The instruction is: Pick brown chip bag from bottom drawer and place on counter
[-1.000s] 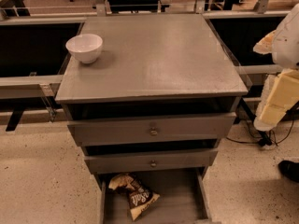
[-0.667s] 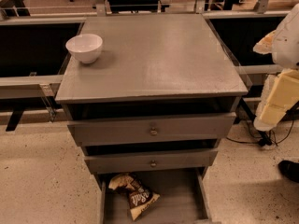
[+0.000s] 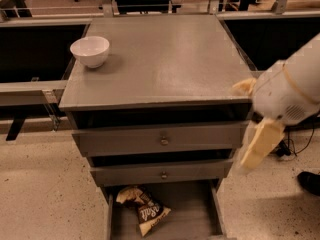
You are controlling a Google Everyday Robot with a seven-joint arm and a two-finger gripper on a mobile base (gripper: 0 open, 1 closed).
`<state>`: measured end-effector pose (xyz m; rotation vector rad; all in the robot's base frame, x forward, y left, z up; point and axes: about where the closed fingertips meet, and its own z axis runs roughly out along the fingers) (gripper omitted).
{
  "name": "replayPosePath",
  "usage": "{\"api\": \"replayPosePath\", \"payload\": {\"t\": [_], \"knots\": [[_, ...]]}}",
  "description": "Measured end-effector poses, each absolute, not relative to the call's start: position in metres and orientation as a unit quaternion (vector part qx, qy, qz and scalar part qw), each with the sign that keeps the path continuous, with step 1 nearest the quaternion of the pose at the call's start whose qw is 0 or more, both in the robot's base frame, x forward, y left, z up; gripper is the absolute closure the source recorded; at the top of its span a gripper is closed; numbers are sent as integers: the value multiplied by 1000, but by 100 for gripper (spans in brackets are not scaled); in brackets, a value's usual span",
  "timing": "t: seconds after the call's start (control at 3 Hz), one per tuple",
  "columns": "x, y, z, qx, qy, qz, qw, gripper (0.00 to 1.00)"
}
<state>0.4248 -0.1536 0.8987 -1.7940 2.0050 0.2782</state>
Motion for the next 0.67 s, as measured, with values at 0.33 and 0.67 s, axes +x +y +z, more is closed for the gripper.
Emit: {"api": "replayPosePath", "payload": {"t": [0.33, 0.67], "knots": [[393, -119, 864, -658, 688, 153, 265, 0], [380, -108, 859, -670, 665, 170, 284, 0]]}}
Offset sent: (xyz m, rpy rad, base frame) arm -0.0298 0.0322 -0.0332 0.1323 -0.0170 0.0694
